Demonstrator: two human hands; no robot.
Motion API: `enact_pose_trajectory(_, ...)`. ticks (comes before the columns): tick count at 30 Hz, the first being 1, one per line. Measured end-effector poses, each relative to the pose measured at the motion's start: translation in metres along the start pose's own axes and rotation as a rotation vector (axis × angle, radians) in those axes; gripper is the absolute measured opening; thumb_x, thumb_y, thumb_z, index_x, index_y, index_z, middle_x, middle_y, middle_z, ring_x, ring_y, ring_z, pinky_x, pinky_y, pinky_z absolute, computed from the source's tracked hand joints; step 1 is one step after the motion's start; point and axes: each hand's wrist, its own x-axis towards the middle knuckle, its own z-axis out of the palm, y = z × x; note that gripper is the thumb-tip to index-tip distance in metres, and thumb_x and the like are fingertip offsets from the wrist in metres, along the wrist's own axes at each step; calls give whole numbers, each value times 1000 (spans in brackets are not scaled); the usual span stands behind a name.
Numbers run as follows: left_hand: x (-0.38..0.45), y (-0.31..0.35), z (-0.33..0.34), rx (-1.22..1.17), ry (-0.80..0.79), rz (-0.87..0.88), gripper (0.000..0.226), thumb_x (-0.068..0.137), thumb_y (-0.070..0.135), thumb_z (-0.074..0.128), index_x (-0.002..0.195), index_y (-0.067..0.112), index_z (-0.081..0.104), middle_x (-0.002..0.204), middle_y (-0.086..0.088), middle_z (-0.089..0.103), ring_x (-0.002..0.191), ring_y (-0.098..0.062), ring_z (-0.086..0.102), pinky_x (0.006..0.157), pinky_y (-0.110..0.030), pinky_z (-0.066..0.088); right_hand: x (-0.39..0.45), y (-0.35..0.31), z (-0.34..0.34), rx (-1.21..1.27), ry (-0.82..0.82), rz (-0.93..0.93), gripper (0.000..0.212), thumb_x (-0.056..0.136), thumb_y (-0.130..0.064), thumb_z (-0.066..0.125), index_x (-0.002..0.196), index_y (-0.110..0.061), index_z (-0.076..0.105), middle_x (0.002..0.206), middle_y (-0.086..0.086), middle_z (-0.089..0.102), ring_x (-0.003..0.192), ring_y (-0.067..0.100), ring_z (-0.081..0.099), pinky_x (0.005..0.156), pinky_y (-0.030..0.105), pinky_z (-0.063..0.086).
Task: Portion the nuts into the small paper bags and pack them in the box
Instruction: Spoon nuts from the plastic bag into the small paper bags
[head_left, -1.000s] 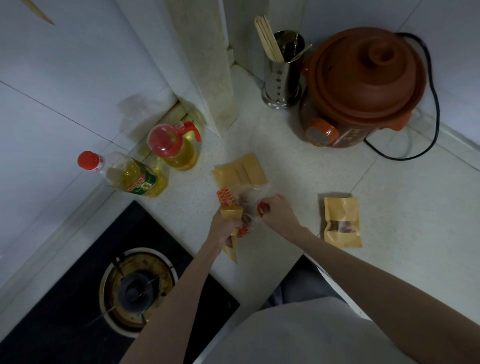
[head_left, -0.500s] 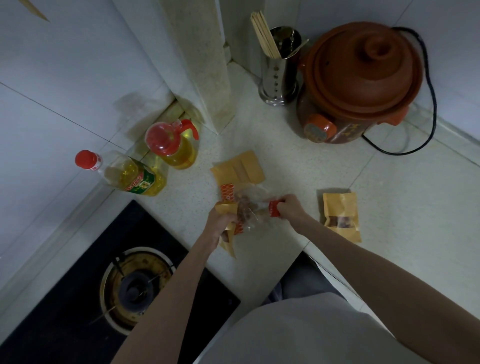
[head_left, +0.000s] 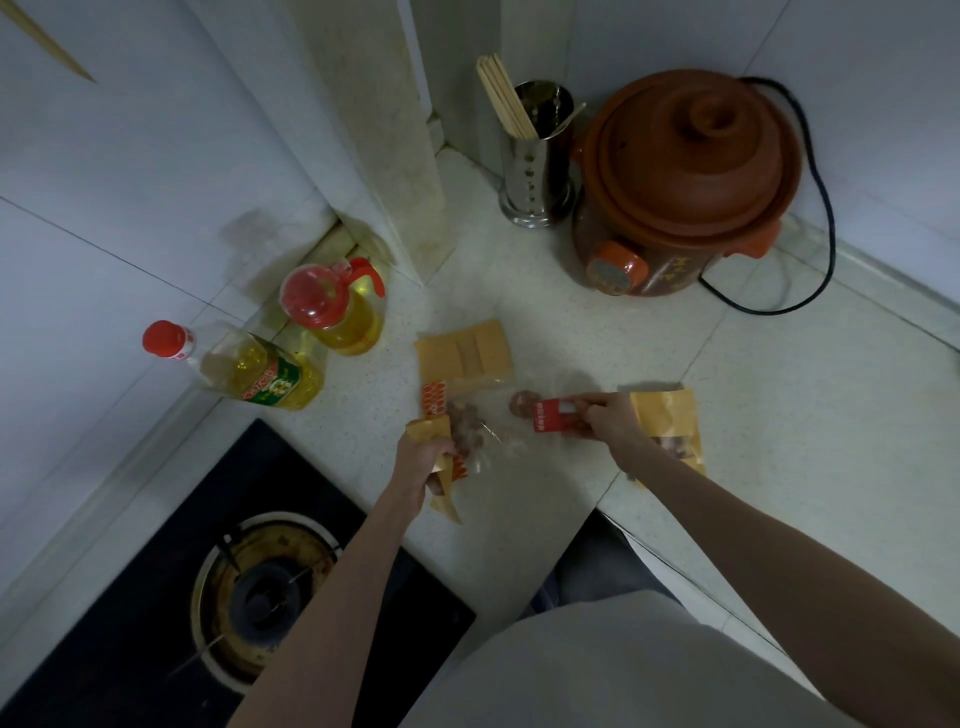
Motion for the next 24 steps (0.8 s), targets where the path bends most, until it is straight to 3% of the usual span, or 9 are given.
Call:
enact_pose_trajectory(6,0,-6,-5,10,40,-7,34,73,2,61,108,3,60,85,-17,65,59,-24,61,37,-21,41,-2,-4,-26,75,113,9,18,94,0,51,96,-2,68,73,12,66,53,15,66,46,19,54)
enact_pose_trajectory(12,-4,-7,-8,4,85,72,38,73,-1,63,111,2,60,88,-15,67,72,-30,65,39,-27,48,0,-3,-59,71,225,22,17,91,-3,54,95,1,71,70,14,67,52,20,65,49,25,56)
enact_pose_trajectory(14,-5,-6,-5,2,134,93,45,71,-3,64,115,5,58,95,-15,66,82,-34,67,40,-29,49,-1,-7,-66,60,237,25,19,91,-3,54,96,0,72,72,14,69,58,22,66,58,28,60)
enact_pose_trajectory(16,-11,-6,-2,14,245,137,55,70,-4,65,121,12,52,110,-12,60,97,-34,63,52,-38,57,-8,-14,-70,53,233,9,20,91,-3,54,97,0,73,75,15,69,59,22,65,59,27,58)
enact_pose_trajectory(18,-21,-6,2,100,422,280,57,68,-4,69,119,15,50,118,-5,50,109,-28,50,81,-48,54,-19,-27,-72,38,201,-26,21,91,-1,52,97,1,72,72,16,67,56,21,63,57,25,57)
enact_pose_trajectory(20,-33,-1,6,126,505,455,50,68,-2,74,108,17,50,112,-2,50,105,-24,48,85,-42,50,-36,-44,-73,29,148,-71,21,91,1,51,96,2,71,66,17,66,48,18,62,50,21,55)
enact_pose_trajectory(22,-47,12,11,108,443,537,44,68,-1,74,101,19,52,106,-6,55,93,-20,56,70,-22,50,-57,-64,-73,6,89,-130,20,92,2,50,97,3,69,65,17,65,45,15,60,46,19,52)
enact_pose_trajectory(24,-61,26,19,108,363,595,42,69,-6,68,98,21,53,102,-10,57,80,-4,59,57,-9,44,-79,-84,-73,-19,28,-192,20,92,2,49,98,4,68,66,17,65,48,16,58,46,19,51)
